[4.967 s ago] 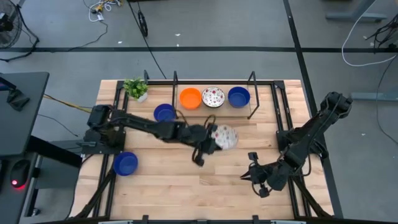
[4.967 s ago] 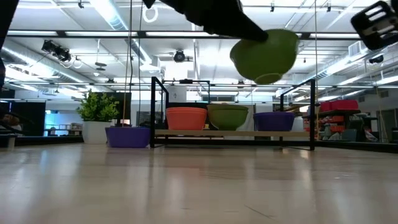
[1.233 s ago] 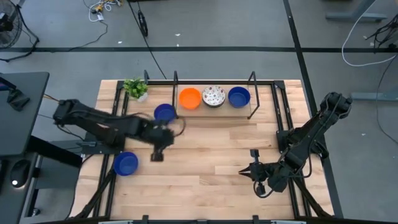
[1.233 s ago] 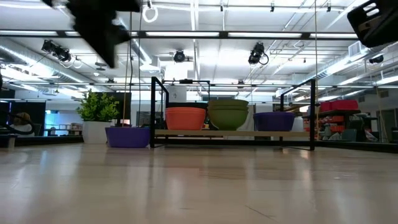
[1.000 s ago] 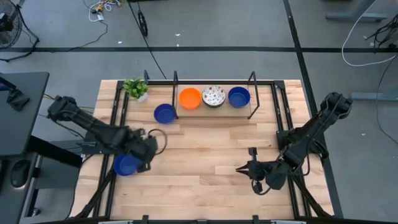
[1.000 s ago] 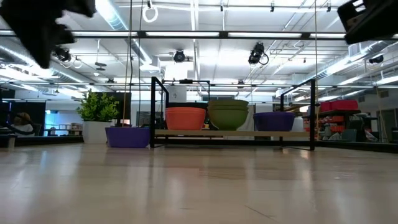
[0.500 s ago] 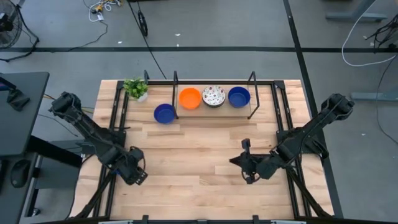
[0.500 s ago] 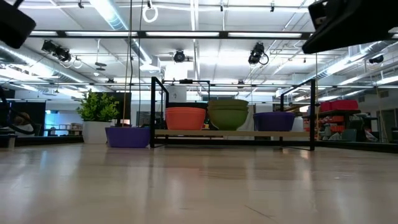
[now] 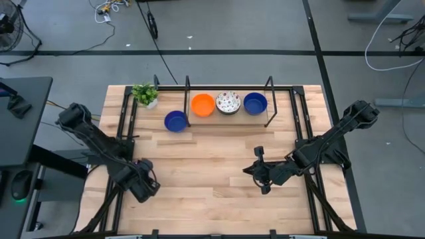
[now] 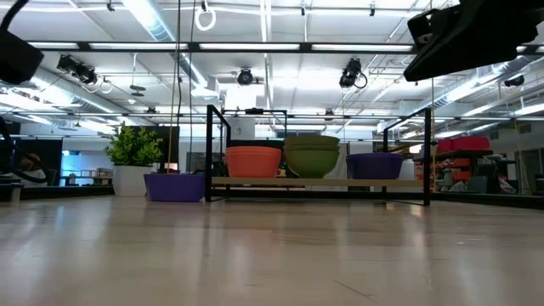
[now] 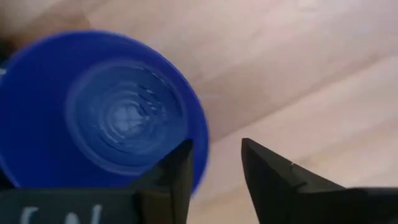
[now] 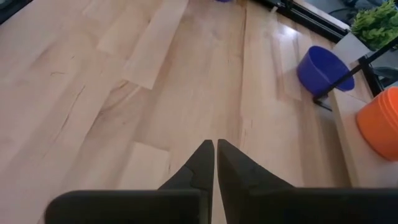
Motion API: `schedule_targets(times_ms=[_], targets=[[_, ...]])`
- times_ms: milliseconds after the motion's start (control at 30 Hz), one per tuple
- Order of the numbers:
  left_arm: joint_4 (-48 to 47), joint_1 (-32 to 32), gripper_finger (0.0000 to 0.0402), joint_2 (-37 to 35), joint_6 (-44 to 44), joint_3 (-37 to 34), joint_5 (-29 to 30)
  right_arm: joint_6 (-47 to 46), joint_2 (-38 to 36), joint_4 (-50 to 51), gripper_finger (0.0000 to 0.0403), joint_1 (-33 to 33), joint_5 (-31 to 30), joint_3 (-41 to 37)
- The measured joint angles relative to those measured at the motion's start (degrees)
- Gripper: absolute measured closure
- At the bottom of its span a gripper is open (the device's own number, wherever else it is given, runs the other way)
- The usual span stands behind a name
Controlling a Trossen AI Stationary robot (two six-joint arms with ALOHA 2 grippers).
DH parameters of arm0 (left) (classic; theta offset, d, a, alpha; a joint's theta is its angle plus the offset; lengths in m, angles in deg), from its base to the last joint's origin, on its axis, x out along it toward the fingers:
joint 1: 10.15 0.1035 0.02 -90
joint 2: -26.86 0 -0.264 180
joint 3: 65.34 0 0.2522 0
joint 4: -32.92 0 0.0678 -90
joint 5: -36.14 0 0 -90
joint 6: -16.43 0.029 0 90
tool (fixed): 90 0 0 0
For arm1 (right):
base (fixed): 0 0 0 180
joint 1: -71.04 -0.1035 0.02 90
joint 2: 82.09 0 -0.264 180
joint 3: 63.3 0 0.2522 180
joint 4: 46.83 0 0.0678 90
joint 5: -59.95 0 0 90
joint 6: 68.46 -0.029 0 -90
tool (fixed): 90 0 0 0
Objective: Pick & Place Mini bowls
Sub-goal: Stack the blue bowl on top of the blue bowl on the shelf
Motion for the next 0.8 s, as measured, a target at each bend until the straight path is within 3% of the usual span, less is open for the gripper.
schedule_targets(times_ms=[533,667,800], targets=[[-2.23,4.63,0.0386,1.48,8.88,0.0,1.71,-2.55,0.0,0.4,0.038,-0.02,1.03,0.0],[-2.24,4.63,0.0379,1.62,8.74,0.02,1.56,-3.02,0.0,0.39,0.038,-0.15,1.05,0.0],[-2.22,4.63,0.0336,1.64,9.01,0.02,2.15,-3.89,0.0,0.77,0.038,-0.15,1.06,0.0]])
